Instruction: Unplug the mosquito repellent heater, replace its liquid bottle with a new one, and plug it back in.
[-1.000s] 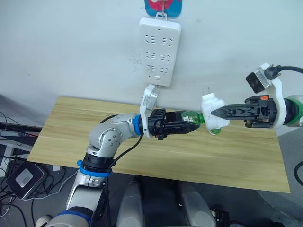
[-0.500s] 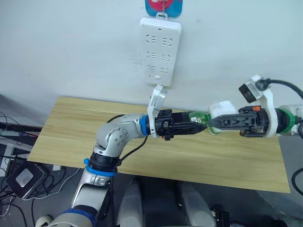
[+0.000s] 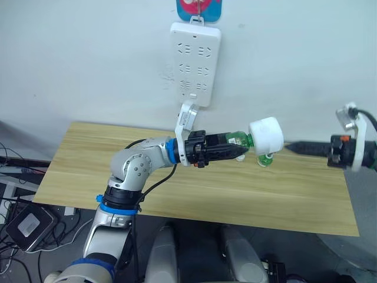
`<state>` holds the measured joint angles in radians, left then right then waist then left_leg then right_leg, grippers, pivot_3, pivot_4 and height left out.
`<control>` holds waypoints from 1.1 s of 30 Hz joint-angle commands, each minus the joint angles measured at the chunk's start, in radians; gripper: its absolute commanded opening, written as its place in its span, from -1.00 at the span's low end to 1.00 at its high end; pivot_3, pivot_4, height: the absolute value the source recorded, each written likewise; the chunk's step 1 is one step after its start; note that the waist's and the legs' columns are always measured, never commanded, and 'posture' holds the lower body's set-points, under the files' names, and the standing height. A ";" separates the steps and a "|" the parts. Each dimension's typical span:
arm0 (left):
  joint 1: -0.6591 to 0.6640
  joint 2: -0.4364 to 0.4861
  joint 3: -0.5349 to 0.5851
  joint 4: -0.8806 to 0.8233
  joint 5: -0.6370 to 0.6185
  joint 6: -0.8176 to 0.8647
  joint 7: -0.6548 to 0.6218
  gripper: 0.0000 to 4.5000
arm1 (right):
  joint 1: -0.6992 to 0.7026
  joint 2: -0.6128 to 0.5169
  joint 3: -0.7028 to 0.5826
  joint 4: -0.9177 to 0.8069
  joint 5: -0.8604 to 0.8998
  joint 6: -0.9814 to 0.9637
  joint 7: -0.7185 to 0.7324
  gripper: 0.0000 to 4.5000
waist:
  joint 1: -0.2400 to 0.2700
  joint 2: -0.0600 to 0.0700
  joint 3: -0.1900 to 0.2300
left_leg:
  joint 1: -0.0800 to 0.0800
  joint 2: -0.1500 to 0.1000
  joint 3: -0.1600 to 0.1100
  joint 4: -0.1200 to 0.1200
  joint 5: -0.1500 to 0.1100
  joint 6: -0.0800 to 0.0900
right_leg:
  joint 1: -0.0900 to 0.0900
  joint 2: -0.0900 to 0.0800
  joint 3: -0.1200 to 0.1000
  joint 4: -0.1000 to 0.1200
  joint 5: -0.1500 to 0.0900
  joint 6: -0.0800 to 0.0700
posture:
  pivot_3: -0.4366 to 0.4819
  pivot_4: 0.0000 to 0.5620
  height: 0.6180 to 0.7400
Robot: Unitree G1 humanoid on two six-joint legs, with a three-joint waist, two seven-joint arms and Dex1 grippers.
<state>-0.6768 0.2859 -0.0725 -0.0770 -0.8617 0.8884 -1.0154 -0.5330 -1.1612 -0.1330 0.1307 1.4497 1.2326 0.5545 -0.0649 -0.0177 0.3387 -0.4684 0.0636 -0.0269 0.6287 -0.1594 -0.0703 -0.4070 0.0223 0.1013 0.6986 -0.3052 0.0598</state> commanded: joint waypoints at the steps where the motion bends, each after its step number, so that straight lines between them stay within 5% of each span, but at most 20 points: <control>1: 0.004 0.017 0.008 -0.070 -0.045 0.025 -0.022 0.00 | -0.084 0.073 -0.014 0.037 -0.104 -0.033 0.035 0.22 | -0.001 0.000 0.000 | 0.000 0.000 0.000 0.000 0.000 0.000 | 0.000 0.000 0.000 0.000 0.000 0.000 | -0.20 0.08 1.00; 8: 0.011 0.049 0.015 -0.087 -0.063 0.054 -0.014 0.00 | -0.101 0.279 -0.060 -0.058 -0.079 0.034 -0.029 -0.93 | 0.008 0.000 0.000 | -0.001 0.000 -0.001 -0.002 0.000 0.000 | 0.000 -0.001 -0.002 0.000 0.003 -0.005 | -0.16 0.02 1.00; 12: 0.012 0.053 0.033 -0.078 -0.071 0.062 0.014 0.00 | 0.009 0.317 -0.109 -0.225 0.111 0.099 -0.095 -0.97 | 0.023 0.000 0.000 | -0.002 -0.001 -0.003 -0.003 0.000 0.000 | 0.000 -0.001 -0.004 0.000 0.003 -0.005 | -0.15 0.00 1.00; 20: 0.028 0.054 0.027 -0.066 -0.030 0.033 0.027 0.00 | 0.133 0.205 -0.104 -0.400 0.516 -0.003 -0.231 -0.97 | 0.027 0.000 -0.001 | -0.002 -0.002 -0.002 0.001 0.000 0.000 | 0.001 -0.003 -0.003 0.000 0.003 -0.004 | -0.18 -0.05 1.00; 26: 0.036 0.058 -0.004 -0.073 -0.011 0.021 0.001 0.00 | -0.039 0.230 -0.051 -0.356 0.523 -0.049 -0.247 -0.97 | 0.005 -0.001 -0.002 | -0.001 -0.002 -0.002 0.001 0.002 0.002 | 0.001 -0.002 -0.003 0.001 0.004 -0.002 | -0.21 -0.07 1.00; 33: 0.052 0.065 -0.030 -0.101 -0.013 0.019 -0.023 0.00 | -0.246 0.296 0.030 -0.176 0.492 -0.106 -0.480 -0.97 | 0.003 -0.001 -0.002 | -0.001 -0.002 -0.002 0.000 0.002 0.002 | 0.000 -0.002 -0.003 0.001 0.005 -0.003 | -0.21 -0.07 1.00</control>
<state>-0.6307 0.3493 -0.1084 -0.1230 -0.8586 0.9236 -1.0176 -0.7502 -0.8509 -0.0941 -0.0607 1.9449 1.1418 0.1082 -0.0623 -0.0188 0.3367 -0.4700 0.0617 -0.0289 0.6288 -0.1576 -0.0681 -0.4068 0.0199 0.0985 0.6995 -0.3003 0.0570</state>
